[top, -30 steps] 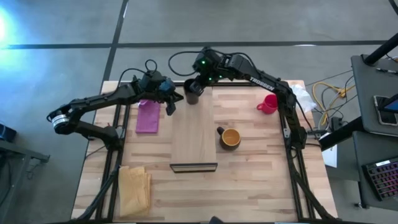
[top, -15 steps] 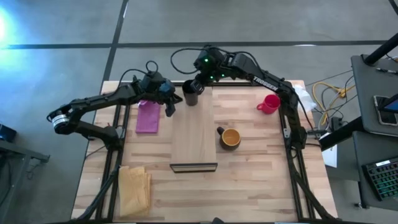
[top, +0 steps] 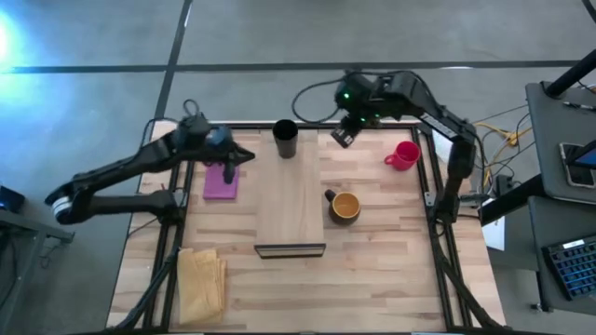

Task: Stack small to large cups/mugs on shelf
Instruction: Put the black mug on the shelf

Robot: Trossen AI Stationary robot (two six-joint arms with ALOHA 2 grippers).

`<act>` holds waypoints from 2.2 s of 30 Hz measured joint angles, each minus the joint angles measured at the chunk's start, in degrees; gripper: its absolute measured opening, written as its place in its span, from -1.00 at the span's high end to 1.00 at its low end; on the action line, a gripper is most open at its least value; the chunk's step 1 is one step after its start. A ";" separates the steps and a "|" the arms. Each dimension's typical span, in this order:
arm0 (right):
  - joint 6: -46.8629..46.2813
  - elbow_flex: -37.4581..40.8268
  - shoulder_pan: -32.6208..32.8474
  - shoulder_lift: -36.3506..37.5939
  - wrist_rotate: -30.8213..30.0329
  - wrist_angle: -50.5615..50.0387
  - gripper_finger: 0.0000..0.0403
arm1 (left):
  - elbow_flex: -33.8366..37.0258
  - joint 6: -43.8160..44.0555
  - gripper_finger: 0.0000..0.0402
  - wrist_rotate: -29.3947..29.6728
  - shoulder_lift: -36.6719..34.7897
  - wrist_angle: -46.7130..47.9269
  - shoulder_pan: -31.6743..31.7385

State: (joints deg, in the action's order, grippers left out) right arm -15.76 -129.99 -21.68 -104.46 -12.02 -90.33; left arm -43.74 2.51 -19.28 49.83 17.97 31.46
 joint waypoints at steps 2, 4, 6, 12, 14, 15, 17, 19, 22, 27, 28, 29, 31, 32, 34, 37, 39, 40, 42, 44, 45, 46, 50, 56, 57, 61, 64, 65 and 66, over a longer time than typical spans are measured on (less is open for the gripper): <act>-1.76 6.00 -1.35 3.44 0.30 0.78 0.54 | 2.35 1.88 0.95 -0.21 -3.91 -0.43 -0.02; -4.35 12.97 -3.46 7.36 0.37 0.34 0.55 | 4.67 4.31 0.95 -0.22 -7.33 -1.11 0.00; -7.84 21.14 -6.17 11.94 0.35 0.37 0.55 | 6.89 6.55 0.95 -0.28 -10.48 -1.66 0.00; -19.80 41.17 -10.93 25.21 2.06 3.51 0.47 | 12.65 11.39 0.95 -1.48 -17.28 -3.60 0.00; -23.60 45.84 -10.54 28.96 5.25 5.30 0.42 | 13.75 12.10 0.95 -1.50 -18.54 -3.77 0.02; -25.66 48.00 -9.69 30.33 6.69 6.07 0.39 | 14.25 12.13 0.95 -1.51 -18.97 -3.96 0.02; -30.33 52.08 -6.89 32.60 8.83 8.59 0.33 | 15.20 12.16 0.95 -1.52 -19.56 -3.87 0.02; -34.87 55.58 -3.32 34.28 9.50 10.70 0.27 | 15.90 12.17 0.95 -1.52 -19.59 -3.89 0.02; -41.32 59.24 3.13 34.70 9.44 15.07 0.18 | 16.15 12.17 0.95 -1.52 -18.90 -3.79 0.02; -49.11 61.73 12.12 33.32 8.40 18.68 0.10 | 16.01 12.14 0.95 -1.52 -17.05 -4.03 0.02; -50.56 62.01 13.58 32.94 7.87 18.89 0.09 | 16.01 12.10 0.95 -1.52 -16.63 -4.04 0.00; -51.95 62.27 14.84 32.33 7.49 18.96 0.09 | 16.01 12.10 0.95 -1.52 -16.20 -4.10 0.00; -54.28 62.99 16.86 31.34 7.25 19.18 0.09 | 16.01 12.10 0.95 -1.52 -15.43 -4.02 0.01; -54.95 63.32 17.68 30.71 7.27 19.35 0.09 | 16.01 12.10 0.95 -1.54 -15.08 -4.09 0.00; -56.24 63.91 18.88 29.34 7.27 20.65 0.08 | 16.01 12.10 0.95 -1.53 -14.39 -4.22 0.00; -56.64 64.13 20.28 26.97 7.06 22.77 0.08 | 16.01 11.95 0.95 -1.54 -13.70 -4.40 0.00; -56.38 64.14 20.75 25.32 6.62 23.54 0.08 | 16.01 11.93 0.95 -1.54 -13.54 -4.45 0.00; -56.38 64.14 20.87 24.46 6.21 23.66 0.08 | 16.01 11.93 0.95 -1.54 -13.55 -4.60 0.00; -56.15 64.12 20.86 22.81 5.54 23.73 0.08 | 16.01 11.93 0.95 -1.54 -13.73 -5.12 0.02; -55.22 64.10 20.79 21.34 5.35 25.31 0.08 | 15.93 11.91 0.95 -1.54 -14.10 -5.56 0.02; -54.78 64.12 20.79 20.72 5.39 26.69 0.08 | 15.90 11.92 0.95 -1.54 -14.28 -5.57 0.02; -54.63 64.20 20.79 19.97 5.57 28.11 0.08 | 15.90 11.92 0.95 -1.56 -14.42 -5.56 0.02; -54.26 64.36 20.84 17.53 5.98 30.87 0.08 | 15.90 11.99 0.95 -1.54 -15.06 -5.48 0.02; -52.76 65.20 20.81 15.61 5.96 30.62 0.12 | 15.90 12.05 0.95 -1.54 -15.49 -5.40 0.02; -52.70 65.57 20.81 15.39 6.04 30.63 0.14 | 15.90 12.06 0.95 -1.54 -15.48 -5.41 0.02; -52.73 68.06 20.81 14.77 7.67 31.22 0.30 | 15.90 12.08 0.95 -1.54 -15.37 -5.42 0.02; -52.89 69.53 20.81 14.79 8.40 31.22 0.45 | 15.92 12.10 0.95 -1.54 -15.27 -5.43 0.00; -53.03 69.84 20.81 15.10 8.42 31.44 0.51 | 15.92 12.10 0.95 -1.54 -15.18 -5.41 0.00; -53.04 70.01 20.81 15.43 8.43 31.54 0.57 | 15.91 12.10 0.95 -1.54 -15.05 -5.41 0.00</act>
State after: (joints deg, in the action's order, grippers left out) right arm -68.80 -59.97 -0.86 -89.03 -3.60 -58.79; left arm -27.83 14.61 -20.82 34.78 12.56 31.46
